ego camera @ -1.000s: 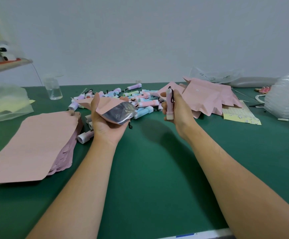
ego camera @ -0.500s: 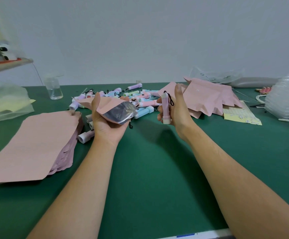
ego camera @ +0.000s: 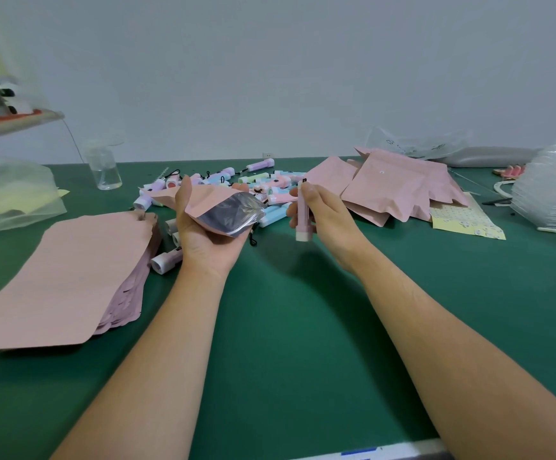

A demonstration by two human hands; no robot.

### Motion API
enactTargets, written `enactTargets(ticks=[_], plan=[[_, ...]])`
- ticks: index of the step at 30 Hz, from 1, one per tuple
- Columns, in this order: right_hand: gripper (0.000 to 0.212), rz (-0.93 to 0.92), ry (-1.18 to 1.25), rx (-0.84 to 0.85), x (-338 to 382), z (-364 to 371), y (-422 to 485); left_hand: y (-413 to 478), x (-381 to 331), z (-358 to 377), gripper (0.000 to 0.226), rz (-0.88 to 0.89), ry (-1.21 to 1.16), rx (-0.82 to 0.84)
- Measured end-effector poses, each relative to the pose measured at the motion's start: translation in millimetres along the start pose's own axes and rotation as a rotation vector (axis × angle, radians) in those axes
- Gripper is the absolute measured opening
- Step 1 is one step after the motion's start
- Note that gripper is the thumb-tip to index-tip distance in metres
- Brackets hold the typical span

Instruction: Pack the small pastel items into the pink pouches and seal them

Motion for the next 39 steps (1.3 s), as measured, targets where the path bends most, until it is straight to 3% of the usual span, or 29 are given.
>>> enactTargets(ticks=[5, 10, 12, 17, 21, 27, 30, 34, 39], plan=[[0.032, -0.02, -0.062, -0.036, 4.2, -0.2, -1.1, 1.4, -0.7, -0.9, 0.064, 0.008, -0.001, -0.006], [0.051, -0.083, -0.158, -0.028, 11.0, -3.0, -1.9, 1.2, -0.9, 0.4, 0.063, 0.008, -0.011, 0.012], [0.05, -0.102, -0.174, -0.023, 13.8, -3.0, -3.5, 0.5, -0.3, 2.2, 0.063, 0.005, -0.008, 0.029], [0.025, -0.051, -0.051, -0.022, 11.9, 0.4, -3.8, 0.4, 0.3, 3.4, 0.062, 0.001, 0.0, 0.037], [0.036, -0.04, 0.02, -0.025, 10.0, -1.4, -2.3, 0.5, 0.4, 3.1, 0.065, 0.001, -0.004, 0.031], [0.023, -0.093, -0.208, -0.101, 5.0, -8.5, 2.0, 0.7, -0.1, 3.1, 0.062, 0.001, -0.018, 0.035], [0.028, -0.107, -0.309, -0.127, 0.3, -12.9, 6.3, 1.4, -0.8, 1.9, 0.061, -0.002, -0.026, 0.033], [0.04, -0.077, -0.318, -0.075, -5.9, -10.6, 5.6, 1.3, -1.1, 2.4, 0.059, -0.004, -0.044, 0.048], [0.03, -0.103, -0.362, -0.043, -3.5, -4.4, 5.4, 2.5, -2.5, 2.0, 0.06, 0.009, -0.045, 0.043]])
Point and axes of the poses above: each hand's wrist, its own y-axis towards the middle knuckle, its own z-axis out of the palm, x = y × z, the point moved 6 cm from there along y, towards the middle knuckle, and after that the axes turned 10 degrees about -y, right-handed, at the moved point
